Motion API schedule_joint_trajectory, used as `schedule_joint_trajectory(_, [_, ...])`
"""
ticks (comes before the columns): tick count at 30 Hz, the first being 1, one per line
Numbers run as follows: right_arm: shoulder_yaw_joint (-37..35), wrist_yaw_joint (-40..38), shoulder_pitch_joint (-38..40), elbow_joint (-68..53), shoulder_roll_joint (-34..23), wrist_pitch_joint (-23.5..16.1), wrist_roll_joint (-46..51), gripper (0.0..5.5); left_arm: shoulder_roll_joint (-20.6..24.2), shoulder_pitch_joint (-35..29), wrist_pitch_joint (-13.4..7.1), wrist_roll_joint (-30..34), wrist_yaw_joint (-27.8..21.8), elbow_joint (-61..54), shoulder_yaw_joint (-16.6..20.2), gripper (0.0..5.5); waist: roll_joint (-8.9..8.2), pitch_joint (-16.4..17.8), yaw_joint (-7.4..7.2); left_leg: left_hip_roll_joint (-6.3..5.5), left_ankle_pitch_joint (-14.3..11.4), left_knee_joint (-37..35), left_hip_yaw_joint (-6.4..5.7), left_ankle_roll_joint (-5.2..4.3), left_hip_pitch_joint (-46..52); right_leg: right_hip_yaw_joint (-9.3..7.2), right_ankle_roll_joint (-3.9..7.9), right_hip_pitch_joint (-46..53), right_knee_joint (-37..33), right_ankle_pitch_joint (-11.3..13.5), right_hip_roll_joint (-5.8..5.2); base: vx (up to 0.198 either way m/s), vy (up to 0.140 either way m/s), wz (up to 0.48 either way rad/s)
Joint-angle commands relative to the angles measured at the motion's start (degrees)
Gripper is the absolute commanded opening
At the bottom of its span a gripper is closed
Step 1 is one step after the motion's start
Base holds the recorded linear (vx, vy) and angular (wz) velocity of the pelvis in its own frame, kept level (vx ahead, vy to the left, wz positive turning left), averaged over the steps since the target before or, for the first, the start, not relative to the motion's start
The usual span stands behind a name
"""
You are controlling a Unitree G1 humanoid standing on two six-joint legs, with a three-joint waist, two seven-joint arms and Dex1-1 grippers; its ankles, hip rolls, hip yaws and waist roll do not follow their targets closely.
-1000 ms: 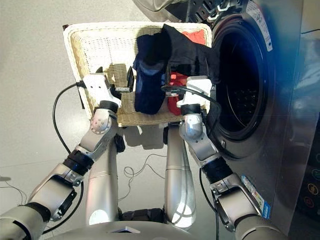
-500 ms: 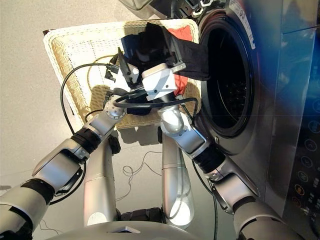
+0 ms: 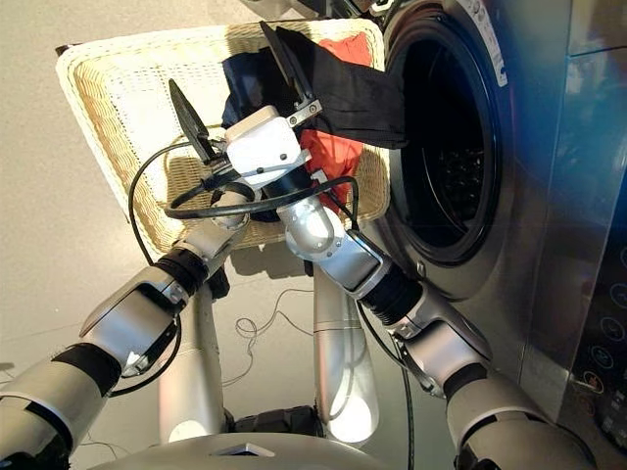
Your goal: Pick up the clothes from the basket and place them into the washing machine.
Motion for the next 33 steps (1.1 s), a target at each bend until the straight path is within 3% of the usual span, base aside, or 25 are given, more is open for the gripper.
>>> schedule_joint_trajectory(1, [0.13,-0.41,-2.83,-4.01,4.08,-1.8,1.89,5.5,-4.69,-2.89,-0.16,-2.54,-1.02,3.63,1.54,5.5,-1.06,-0.63,0.76,2.23,-4.39,8.54,-2.94,-3.13,-3.66,1.77,3.89,0.03,-3.35,4.73,-0.88,0.0,0.0,0.0])
schedule_joint_trajectory(20, [0.74,1.0,-2.03,-7.32,3.55,-2.37,5.54,5.5,-4.82,-5.7,1.85,-0.09,0.17,8.14,3.57,5.5,-1.92,-0.63,-0.05,2.49,-5.26,11.21,-3.17,-2.93,-5.86,1.68,3.81,-1.99,-1.53,4.56,-0.25,0.0,0.0,0.0])
schedule_joint_trajectory(21, [0.74,1.01,-2.03,-7.33,3.54,-2.37,5.54,5.5,-4.83,-5.7,1.85,-0.09,0.17,8.15,3.57,5.09,-1.9,-0.63,-0.04,2.5,-5.28,11.25,-3.19,-2.93,-5.89,1.67,3.81,-2.0,-1.51,4.55,-0.24,0.0,0.0,0.0])
schedule_joint_trajectory(22, [0.73,1.13,-1.76,-7.59,3.27,-2.4,5.72,5.5,-4.78,-5.86,1.89,0.1,0.3,8.34,3.6,2.65,-1.98,-0.63,-0.12,2.52,-5.43,11.6,-3.19,-2.93,-6.08,1.65,3.8,-2.16,-1.32,4.52,-0.26,0.0,0.0,0.0])
schedule_joint_trajectory(25, [0.19,1.35,-1.48,-8.08,2.54,-2.52,6.2,5.5,-4.6,-6.2,2.05,0.61,0.39,8.82,3.84,0.0,-2.27,-0.63,-0.15,2.56,-5.68,12.76,-3.44,-2.9,-6.78,1.63,3.75,-2.81,-0.29,4.29,-0.02,0.0,0.0,0.0])
schedule_joint_trajectory(33, [-1.85,1.38,0.96,-8.15,-0.33,-2.29,5.97,5.5,-4.46,-6.45,1.69,1.18,0.95,7.8,3.93,0.0,-2.81,-0.63,-0.4,2.64,-5.6,12.63,-3.48,-2.84,-6.94,1.39,3.95,-2.9,-0.35,4.47,-0.09,0.0,0.0,0.0])
